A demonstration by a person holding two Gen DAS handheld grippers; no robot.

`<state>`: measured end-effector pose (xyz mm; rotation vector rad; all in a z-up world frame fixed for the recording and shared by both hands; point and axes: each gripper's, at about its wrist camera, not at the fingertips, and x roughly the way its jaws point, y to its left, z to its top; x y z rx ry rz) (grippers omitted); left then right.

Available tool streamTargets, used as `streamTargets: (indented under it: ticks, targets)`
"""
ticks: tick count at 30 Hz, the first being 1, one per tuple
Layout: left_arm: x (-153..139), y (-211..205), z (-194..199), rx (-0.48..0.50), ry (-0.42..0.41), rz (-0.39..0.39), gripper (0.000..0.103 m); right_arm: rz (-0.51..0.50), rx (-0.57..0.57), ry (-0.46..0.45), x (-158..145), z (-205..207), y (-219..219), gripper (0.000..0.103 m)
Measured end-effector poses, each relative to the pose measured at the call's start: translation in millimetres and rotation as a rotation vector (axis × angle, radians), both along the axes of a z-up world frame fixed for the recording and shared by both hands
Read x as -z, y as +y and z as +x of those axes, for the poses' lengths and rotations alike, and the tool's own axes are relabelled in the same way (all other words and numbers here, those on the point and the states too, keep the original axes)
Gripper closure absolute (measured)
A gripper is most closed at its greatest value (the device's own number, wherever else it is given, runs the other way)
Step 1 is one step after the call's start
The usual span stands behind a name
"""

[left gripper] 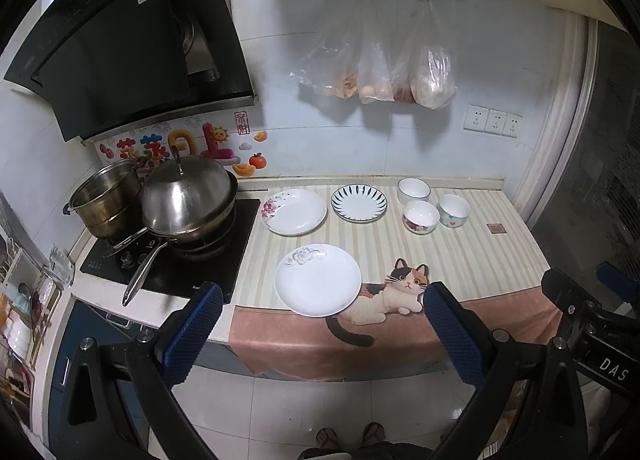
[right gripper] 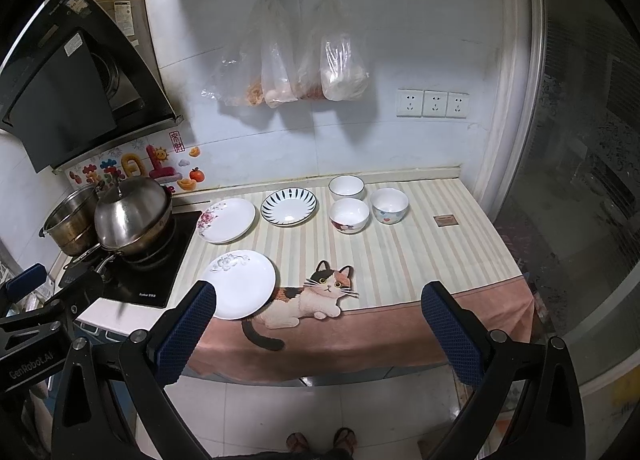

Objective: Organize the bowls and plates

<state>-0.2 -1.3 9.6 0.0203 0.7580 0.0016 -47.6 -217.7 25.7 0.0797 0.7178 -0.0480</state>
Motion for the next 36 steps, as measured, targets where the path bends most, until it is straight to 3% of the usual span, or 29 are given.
streamTargets:
  ticks: [36]
  targets:
    - [0.4,6.3,-8.2,-0.007,-0.017,-0.005,0.000,-0.011,-0.003,-0.008,-3.4,-1.8,4.7,0.000]
